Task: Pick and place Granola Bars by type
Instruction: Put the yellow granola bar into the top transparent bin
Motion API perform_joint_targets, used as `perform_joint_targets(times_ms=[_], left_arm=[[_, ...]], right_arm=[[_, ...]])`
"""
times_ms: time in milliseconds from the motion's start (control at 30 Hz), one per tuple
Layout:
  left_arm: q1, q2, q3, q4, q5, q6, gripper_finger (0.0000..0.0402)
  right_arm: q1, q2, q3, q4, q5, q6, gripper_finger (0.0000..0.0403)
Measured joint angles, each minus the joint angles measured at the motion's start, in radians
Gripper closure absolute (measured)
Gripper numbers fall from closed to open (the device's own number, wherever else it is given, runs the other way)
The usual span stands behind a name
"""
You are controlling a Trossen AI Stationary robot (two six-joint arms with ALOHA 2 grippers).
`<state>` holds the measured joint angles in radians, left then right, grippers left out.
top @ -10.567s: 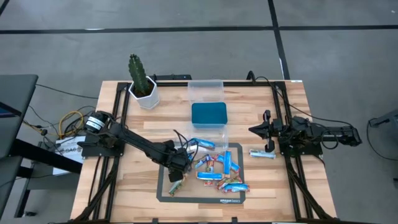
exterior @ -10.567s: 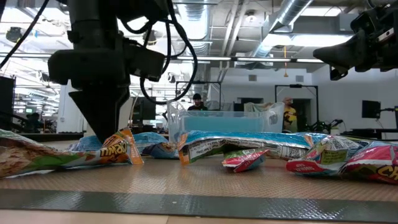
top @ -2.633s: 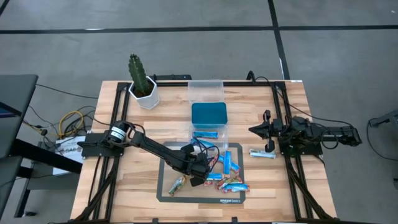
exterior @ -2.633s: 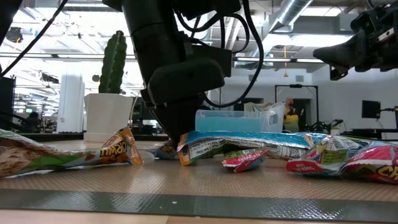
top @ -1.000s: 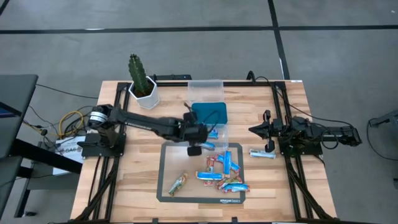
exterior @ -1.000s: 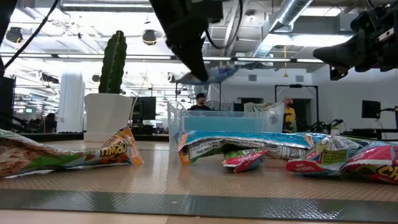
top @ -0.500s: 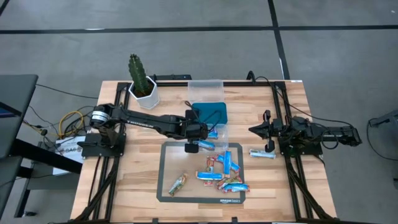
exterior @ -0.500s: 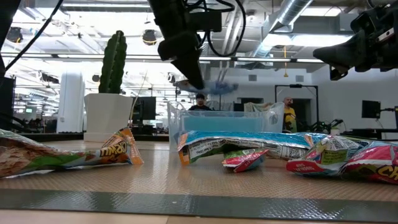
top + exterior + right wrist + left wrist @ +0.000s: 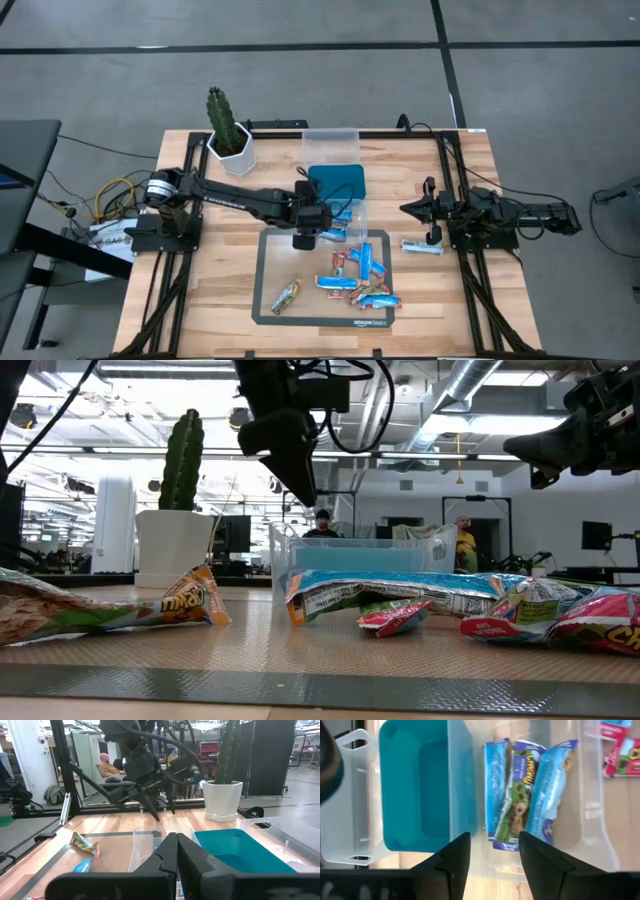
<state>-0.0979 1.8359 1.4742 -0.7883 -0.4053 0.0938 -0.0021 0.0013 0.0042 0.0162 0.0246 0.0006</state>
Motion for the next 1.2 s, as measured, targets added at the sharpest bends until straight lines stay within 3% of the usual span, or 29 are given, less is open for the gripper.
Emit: perform_joint_targets(times_ms=[300, 533, 733, 1200], left_arm=[[-0.05, -0.016, -0.001, -0.034, 0.061, -0.102, 0.0241], [-0.131, -0.091, -0.001, -0.158, 0.056, -0.197, 0.0242], [-0.232, -0.131, -0.003, -0.245, 0.061, -0.386, 0.0242], [-0.48, -0.17, -0.133, -0.189, 0.122, -0.881, 0.0242]], right_arm=[[0.0, 0.0, 0.0, 0.0, 0.0, 0.0, 0.0403], [0.0, 0.0, 0.0, 0.0, 0.0, 0.0, 0.0403], [0.0, 0.0, 0.0, 0.0, 0.0, 0.0, 0.0403], [0.0, 0.0, 0.0, 0.0, 0.0, 0.0, 0.0403]])
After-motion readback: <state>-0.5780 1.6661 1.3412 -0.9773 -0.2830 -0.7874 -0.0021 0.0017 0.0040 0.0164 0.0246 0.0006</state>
